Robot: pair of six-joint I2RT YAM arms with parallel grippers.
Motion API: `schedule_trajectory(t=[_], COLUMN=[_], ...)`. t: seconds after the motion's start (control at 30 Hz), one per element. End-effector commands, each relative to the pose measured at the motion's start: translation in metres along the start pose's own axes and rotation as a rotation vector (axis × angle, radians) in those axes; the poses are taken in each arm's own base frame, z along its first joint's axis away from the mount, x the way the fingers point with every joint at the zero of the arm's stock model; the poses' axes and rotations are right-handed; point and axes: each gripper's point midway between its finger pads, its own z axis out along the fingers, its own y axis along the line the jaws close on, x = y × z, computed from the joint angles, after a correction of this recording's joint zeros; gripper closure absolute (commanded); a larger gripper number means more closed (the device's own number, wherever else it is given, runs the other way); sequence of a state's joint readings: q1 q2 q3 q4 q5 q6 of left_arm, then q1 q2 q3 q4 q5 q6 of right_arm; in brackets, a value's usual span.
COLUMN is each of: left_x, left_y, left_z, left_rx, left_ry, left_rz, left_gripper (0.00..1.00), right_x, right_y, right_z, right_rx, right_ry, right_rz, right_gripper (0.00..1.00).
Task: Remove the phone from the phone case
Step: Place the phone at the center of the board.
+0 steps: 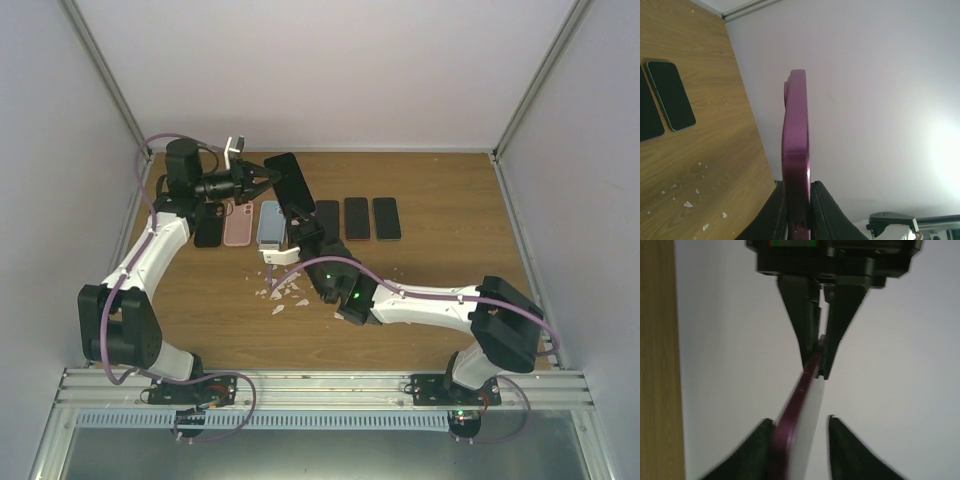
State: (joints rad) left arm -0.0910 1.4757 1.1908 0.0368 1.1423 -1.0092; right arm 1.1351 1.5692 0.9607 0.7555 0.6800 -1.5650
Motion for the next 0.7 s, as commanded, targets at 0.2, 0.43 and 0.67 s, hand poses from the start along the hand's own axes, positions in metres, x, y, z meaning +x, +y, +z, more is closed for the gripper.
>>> schedule_trajectory(t=[0.2, 0.43, 0.67], left_x=[-0.013, -0.016, -0.017], left_y=[-0.016, -0.014, -0.024], left_z=[-0.011, -0.014, -0.017], left_rx=[-0.009, -0.019, 0.007], left_ry=[-0.047, -0.048, -0.033], left_rz=[0.187, 0.247, 0.367], left_gripper=[1.0, 1.0, 1.0], right_x=[-0.002, -0.006, -0.007], right_y=[-0.007, 0.026, 0.03], right_z=[-0.008, -0.013, -0.024], right_rx=[-0.045, -0.286, -0.493], right_ry=[-0.026, -0.072, -0.138], right_rz=[0.126, 0.26, 0.448], right_gripper=[0.33, 0.13, 0.07])
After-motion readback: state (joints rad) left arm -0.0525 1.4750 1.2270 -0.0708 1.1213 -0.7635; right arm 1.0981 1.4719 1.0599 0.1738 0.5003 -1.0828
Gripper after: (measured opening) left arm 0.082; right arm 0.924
